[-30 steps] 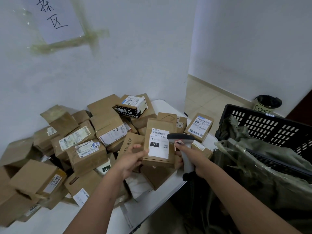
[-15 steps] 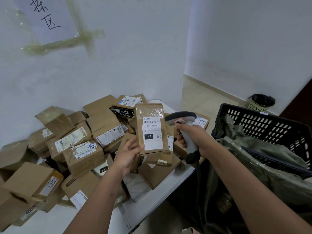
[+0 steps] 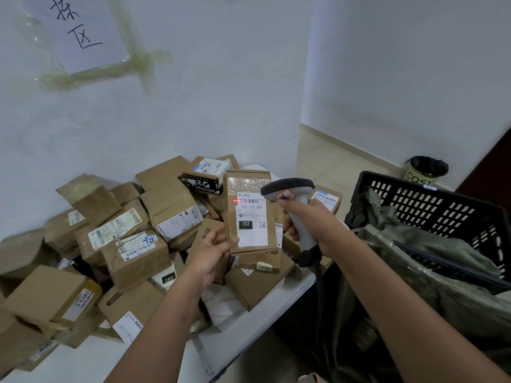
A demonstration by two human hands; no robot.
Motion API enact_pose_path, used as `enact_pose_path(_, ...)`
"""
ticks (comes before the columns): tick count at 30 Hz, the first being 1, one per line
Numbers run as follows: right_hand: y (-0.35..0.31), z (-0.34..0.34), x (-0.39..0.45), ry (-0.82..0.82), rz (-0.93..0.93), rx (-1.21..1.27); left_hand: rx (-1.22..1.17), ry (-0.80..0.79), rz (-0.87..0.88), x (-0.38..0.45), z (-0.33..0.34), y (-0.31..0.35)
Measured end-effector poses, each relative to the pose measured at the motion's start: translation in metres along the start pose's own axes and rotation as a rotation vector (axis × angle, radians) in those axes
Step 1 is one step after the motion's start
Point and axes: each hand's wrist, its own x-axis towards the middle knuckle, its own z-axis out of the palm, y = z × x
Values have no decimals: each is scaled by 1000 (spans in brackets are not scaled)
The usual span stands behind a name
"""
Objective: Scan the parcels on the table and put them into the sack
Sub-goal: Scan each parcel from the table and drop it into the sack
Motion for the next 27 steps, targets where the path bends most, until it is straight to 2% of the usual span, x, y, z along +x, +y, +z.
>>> enact_pose_path(16, -2, -3, -1, 11, -7, -17, -29, 9, -24, -5, 3, 6)
enact_pose_path(21, 11, -16, 1, 45, 88, 73, 26, -26, -39, -13, -3, 13)
enact_pose_path(27, 62, -69, 0, 185, 259, 320, 180, -33, 60, -26, 12, 36)
